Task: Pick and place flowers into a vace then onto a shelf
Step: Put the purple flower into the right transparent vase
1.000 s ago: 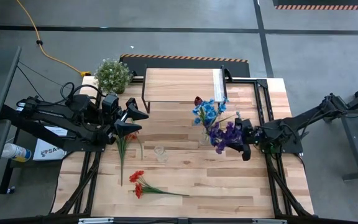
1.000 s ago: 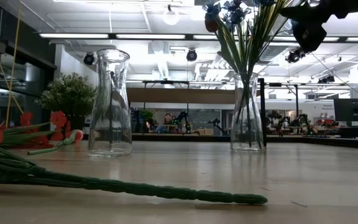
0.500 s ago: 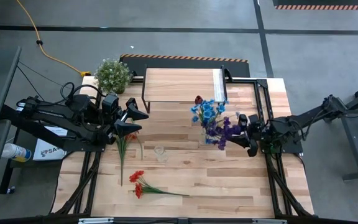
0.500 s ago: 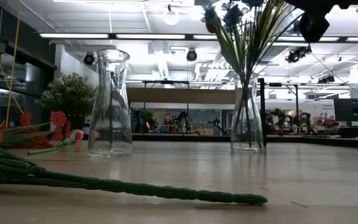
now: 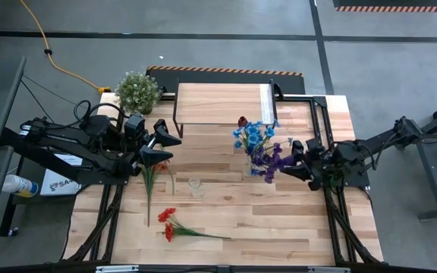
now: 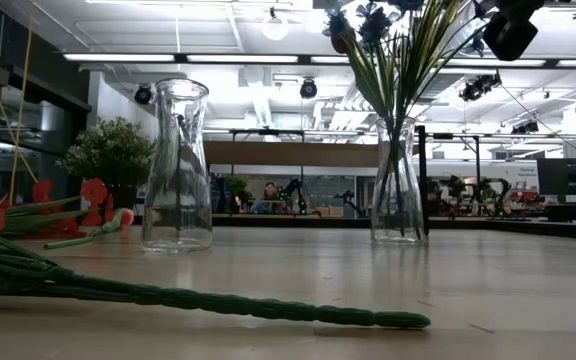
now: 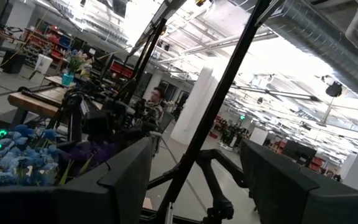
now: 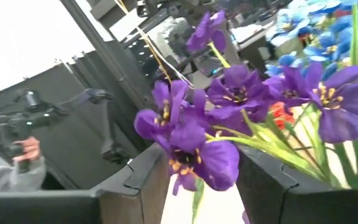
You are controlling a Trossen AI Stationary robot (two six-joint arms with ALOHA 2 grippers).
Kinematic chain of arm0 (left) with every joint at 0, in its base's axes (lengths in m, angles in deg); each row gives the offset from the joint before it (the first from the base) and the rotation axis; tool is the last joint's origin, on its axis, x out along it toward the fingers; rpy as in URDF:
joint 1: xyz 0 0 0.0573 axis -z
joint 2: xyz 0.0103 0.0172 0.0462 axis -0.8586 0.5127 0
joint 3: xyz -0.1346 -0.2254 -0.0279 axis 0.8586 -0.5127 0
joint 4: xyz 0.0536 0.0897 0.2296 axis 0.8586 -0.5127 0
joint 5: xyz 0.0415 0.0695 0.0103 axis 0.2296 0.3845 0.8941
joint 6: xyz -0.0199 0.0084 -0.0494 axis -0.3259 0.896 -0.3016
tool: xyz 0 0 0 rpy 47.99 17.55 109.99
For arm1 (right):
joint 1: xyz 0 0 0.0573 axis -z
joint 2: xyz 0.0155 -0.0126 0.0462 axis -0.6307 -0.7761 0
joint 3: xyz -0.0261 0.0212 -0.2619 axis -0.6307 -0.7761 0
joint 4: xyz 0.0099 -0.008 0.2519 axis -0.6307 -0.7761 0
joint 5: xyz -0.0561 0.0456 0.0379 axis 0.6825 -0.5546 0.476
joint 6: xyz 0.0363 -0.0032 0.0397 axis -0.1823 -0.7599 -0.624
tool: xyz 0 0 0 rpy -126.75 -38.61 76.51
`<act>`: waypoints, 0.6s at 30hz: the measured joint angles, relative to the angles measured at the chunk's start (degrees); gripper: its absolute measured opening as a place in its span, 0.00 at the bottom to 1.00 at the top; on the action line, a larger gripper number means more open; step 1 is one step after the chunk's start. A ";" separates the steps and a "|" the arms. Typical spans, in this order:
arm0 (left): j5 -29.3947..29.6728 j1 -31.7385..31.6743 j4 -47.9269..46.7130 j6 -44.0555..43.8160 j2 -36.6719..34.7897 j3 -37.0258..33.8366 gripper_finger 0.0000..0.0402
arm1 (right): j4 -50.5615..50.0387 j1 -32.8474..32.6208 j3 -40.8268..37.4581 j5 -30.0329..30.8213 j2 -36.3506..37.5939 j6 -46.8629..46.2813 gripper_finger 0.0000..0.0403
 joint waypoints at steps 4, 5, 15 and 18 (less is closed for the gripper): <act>-0.01 -0.02 0.00 0.00 0.02 0.00 0.69 | 0.02 0.00 0.00 -0.86 0.87 -0.25 0.41; -0.01 0.00 0.00 0.00 0.00 0.00 0.69 | 0.10 0.00 0.00 -0.85 1.14 -0.25 0.41; -0.01 0.00 0.00 0.00 0.00 0.00 0.69 | 5.73 0.00 0.00 -0.85 3.72 3.71 0.41; -0.01 -0.02 0.00 0.00 0.00 0.00 0.69 | 7.21 -0.02 0.00 -0.86 4.10 3.86 0.41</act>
